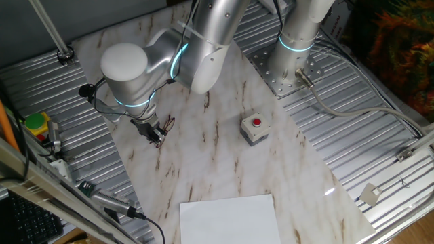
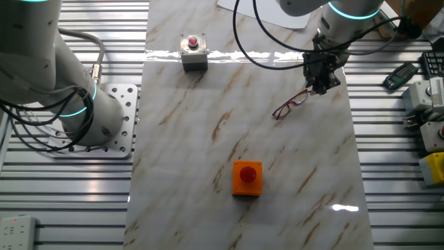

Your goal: Unfold the leg of the glasses (with one hand)

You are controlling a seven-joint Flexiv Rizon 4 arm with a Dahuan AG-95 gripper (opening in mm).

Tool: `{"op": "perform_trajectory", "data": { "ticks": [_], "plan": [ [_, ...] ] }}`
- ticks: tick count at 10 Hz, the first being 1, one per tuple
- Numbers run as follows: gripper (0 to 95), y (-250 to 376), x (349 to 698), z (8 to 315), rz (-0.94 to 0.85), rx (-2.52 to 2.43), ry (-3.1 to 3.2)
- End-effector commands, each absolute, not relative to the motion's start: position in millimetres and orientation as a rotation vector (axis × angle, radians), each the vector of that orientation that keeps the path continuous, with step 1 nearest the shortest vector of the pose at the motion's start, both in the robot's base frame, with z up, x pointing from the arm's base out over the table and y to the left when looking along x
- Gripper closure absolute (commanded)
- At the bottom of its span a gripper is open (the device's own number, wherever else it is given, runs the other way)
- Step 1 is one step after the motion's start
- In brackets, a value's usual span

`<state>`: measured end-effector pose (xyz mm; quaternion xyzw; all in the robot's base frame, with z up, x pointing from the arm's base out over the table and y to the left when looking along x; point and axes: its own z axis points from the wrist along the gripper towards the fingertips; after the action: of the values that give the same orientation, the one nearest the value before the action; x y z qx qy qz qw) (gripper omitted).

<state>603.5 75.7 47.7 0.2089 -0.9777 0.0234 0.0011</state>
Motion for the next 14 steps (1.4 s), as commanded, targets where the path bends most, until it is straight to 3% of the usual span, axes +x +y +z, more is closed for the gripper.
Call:
{"op": "perform_trajectory", "data": {
  "ticks": [1, 14],
  "plan": [
    [76.0, 75.4, 603.1, 47.5, 0.076, 0.656, -3.071],
    [76.0, 75.2, 603.1, 43.8, 0.082, 0.659, -3.084]
  ]
}}
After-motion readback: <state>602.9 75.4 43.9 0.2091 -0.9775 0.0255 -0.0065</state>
